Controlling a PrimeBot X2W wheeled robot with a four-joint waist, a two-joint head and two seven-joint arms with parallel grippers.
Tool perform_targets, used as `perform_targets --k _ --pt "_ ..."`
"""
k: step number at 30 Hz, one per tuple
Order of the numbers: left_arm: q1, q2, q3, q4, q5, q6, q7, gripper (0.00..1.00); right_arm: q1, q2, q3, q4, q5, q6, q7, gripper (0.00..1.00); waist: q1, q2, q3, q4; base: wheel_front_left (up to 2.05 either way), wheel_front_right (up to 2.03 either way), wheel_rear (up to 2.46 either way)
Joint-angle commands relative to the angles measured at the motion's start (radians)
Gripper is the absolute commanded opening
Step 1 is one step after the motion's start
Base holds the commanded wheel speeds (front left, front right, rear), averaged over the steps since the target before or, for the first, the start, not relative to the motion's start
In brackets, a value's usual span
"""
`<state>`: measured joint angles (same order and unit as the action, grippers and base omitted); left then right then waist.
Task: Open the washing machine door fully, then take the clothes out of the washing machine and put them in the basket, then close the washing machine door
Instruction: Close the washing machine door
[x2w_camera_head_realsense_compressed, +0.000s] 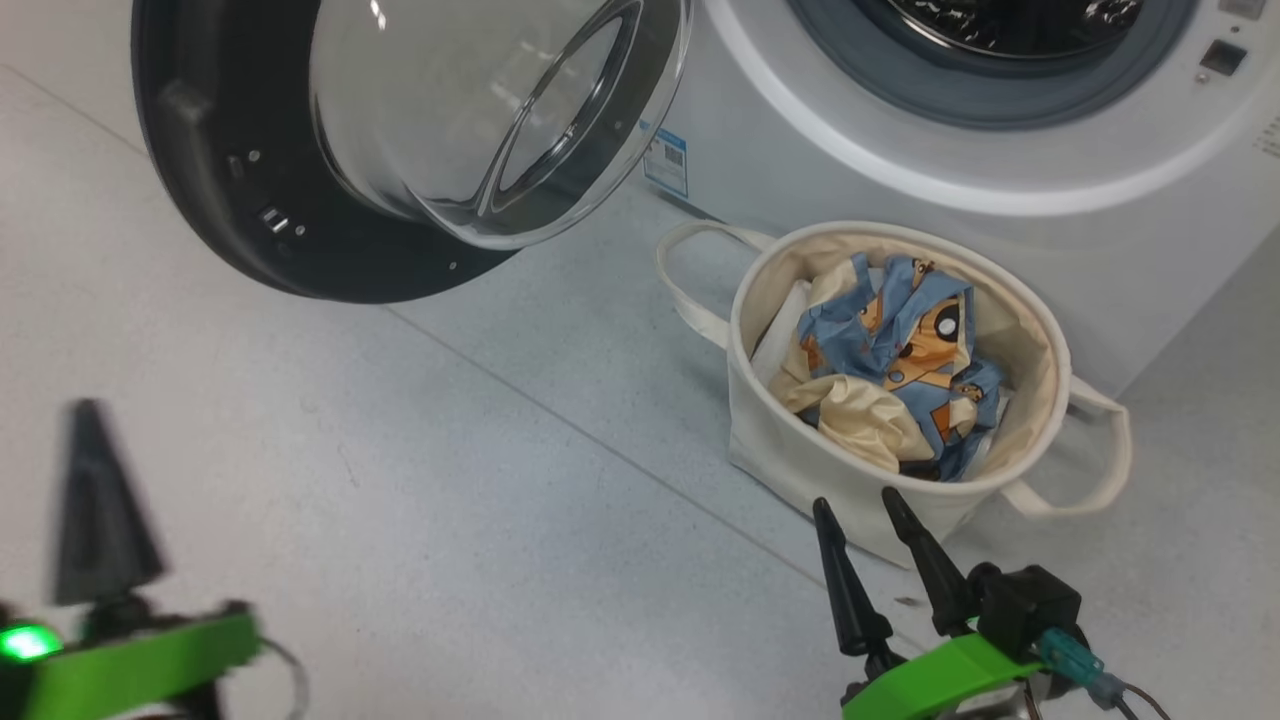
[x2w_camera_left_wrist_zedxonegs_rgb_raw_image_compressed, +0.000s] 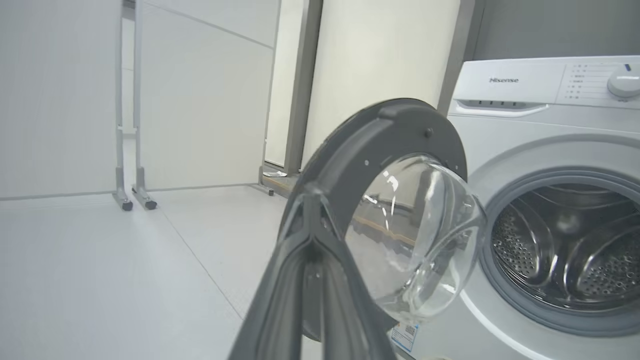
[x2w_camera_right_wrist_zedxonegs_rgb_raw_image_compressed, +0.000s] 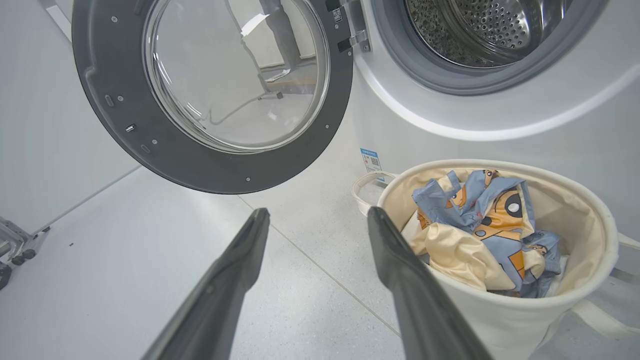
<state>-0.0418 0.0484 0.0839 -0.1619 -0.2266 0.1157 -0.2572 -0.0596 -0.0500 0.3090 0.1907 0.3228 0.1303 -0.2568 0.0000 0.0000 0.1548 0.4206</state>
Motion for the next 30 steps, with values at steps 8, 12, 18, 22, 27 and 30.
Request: perform_targets --k 8,12,18,22,27,30 --pt "-0.114 0.081 0.432 0.086 -0.329 -0.223 -0.003 0.0 -0.054 0.0 0.014 -0.028 -0.046 0.0 -0.005 1.0 0.0 0.0 0.076 -0.005 0.0 0.0 0.0" --pt "-0.186 0.226 0.442 0.191 -0.505 -0.244 0.073 0.0 -0.07 0.0 0.011 -0.03 -0.066 0.0 -0.005 1.0 0.0 0.0 0.107 -0.007 0.0 0.0 0.0" --pt "-0.283 0.455 0.386 0.273 -0.809 -0.246 0.209 0.0 -0.099 -0.003 0.012 -0.029 -0.087 0.0 -0.005 1.0 0.0 0.0 0.151 -0.024 0.0 0.0 0.0" --pt "-0.353 0.565 0.374 0.38 -0.943 -0.246 0.295 0.0 -0.116 -0.01 0.011 -0.03 -0.092 0.0 -0.005 1.0 0.0 0.0 0.173 -0.046 0.0 0.0 0.0" --pt "-0.438 0.668 0.355 0.495 -1.0 -0.246 0.341 0.0 -0.138 -0.02 0.005 -0.037 -0.099 0.0 -0.005 1.0 0.0 0.0 0.208 -0.087 0.0 0.0 0.0" --pt "-0.481 0.703 0.325 0.555 -1.002 -0.246 0.355 0.0 -0.149 -0.031 0.006 -0.041 -0.104 0.0 -0.005 1.0 0.0 0.0 0.228 -0.113 0.0 0.0 0.0"
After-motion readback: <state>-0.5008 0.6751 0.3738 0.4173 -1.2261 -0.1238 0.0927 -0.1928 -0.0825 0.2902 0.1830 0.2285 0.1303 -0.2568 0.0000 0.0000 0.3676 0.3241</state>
